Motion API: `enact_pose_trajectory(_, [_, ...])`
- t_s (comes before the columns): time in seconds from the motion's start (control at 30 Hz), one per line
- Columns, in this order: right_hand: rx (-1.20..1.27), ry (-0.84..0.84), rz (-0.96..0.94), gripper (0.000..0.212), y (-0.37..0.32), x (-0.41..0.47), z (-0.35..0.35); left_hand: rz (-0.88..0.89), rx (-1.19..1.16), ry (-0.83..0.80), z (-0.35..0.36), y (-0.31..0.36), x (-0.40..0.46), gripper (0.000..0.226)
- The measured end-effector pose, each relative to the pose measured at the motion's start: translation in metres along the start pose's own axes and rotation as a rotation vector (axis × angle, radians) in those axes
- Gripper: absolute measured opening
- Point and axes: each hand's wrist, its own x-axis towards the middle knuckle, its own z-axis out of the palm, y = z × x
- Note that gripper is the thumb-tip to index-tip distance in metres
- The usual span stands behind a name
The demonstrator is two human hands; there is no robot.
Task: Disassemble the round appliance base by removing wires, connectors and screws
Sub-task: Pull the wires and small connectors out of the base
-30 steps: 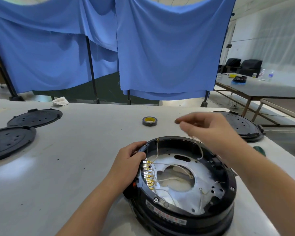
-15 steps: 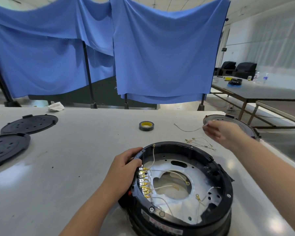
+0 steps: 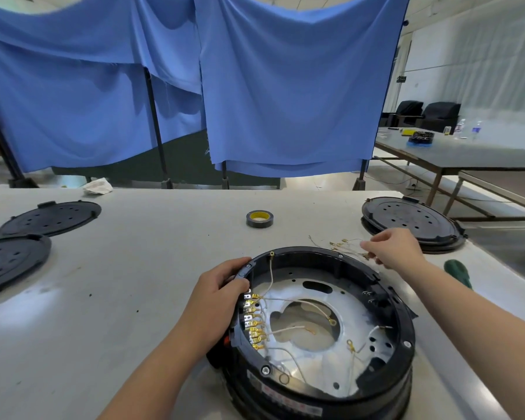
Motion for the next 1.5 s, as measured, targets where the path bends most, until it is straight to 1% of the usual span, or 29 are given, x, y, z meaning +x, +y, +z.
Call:
enact_pose_trajectory(0.1, [-0.037,0.047,-0.192,0.030,-0.026,-0.015,-0.011,-0.002,-0.004,0.009,0.000,0.000,0.000,0.038])
enact_pose_trajectory(0.13, [-0.005,0.044,-0.265,0.027,-0.038,-0.025,-0.014,-0.002,-0.003,0.011,0.000,0.000,0.000,0.038])
enact_pose_trajectory(0.2, [0.085,-0.020,-0.425,0.017,-0.062,-0.056,-0.018,-0.002,0.000,0.010,0.000,0.000,0.000,0.038])
enact_pose_trajectory(0.27, [0.118,-0.146,-0.590,0.010,-0.081,-0.096,-0.016,0.001,0.005,0.004,0.000,0.001,0.000,0.040])
enact_pose_trajectory(0.3, [0.107,-0.236,-0.669,0.010,-0.088,-0.117,-0.014,0.009,0.007,0.006,0.000,0.002,-0.001,0.041])
enact_pose_trajectory(0.37, [0.046,-0.463,-0.793,0.008,-0.097,-0.153,-0.009,0.029,0.005,0.014,0.001,0.003,-0.001,0.045])
enact_pose_trajectory(0.43, [-0.062,-0.631,-0.874,0.008,-0.099,-0.177,-0.003,0.041,0.011,0.013,0.001,0.005,-0.002,0.045])
enact_pose_trajectory(0.5, [-0.139,-0.694,-0.886,0.008,-0.096,-0.186,0.002,0.047,0.018,0.011,0.001,0.006,-0.003,0.046])
enact_pose_trajectory(0.57, [-0.145,-0.693,-0.865,0.008,-0.092,-0.190,0.005,0.044,0.015,0.016,0.001,0.007,-0.004,0.046])
enact_pose_trajectory(0.73, [-0.125,-0.624,-0.833,0.012,-0.086,-0.190,0.011,0.050,0.022,0.016,0.002,0.008,-0.004,0.046])
enact_pose_trajectory(0.83, [-0.135,-0.563,-0.837,0.006,-0.080,-0.191,0.014,0.042,0.041,0.021,0.002,0.007,-0.004,0.048])
enact_pose_trajectory(0.9, [-0.168,-0.511,-0.894,0.005,-0.076,-0.194,0.015,0.040,0.077,0.023,0.002,0.007,-0.003,0.042])
enact_pose_trajectory(1.0, [-0.167,-0.510,-0.925,0.007,-0.075,-0.197,0.015,0.038,0.157,0.071,0.001,0.007,-0.003,0.033])
enact_pose_trajectory(1.07, [-0.166,-0.521,-0.898,0.007,-0.076,-0.197,0.016,0.018,0.171,0.109,0.002,0.009,-0.004,0.035])
enact_pose_trajectory(1.17, [-0.155,-0.536,-0.876,0.006,-0.078,-0.196,0.017,-0.023,0.118,0.132,0.006,0.015,-0.006,0.046])
enact_pose_trajectory(1.23, [-0.170,-0.545,-0.882,0.006,-0.079,-0.195,0.018,-0.014,0.099,0.106,0.011,0.018,-0.010,0.055])
enact_pose_trajectory(1.37, [-0.206,-0.538,-0.866,0.005,-0.080,-0.194,0.018,0.032,0.160,0.083,0.020,0.017,-0.018,0.068])
enact_pose_trajectory(1.4, [-0.215,-0.521,-0.864,0.007,-0.080,-0.195,0.019,0.032,0.157,0.085,0.020,0.017,-0.018,0.069])
enact_pose_trajectory(1.5, [-0.221,-0.496,-0.857,0.023,-0.079,-0.197,0.018,0.036,0.158,0.083,0.018,0.016,-0.019,0.069])
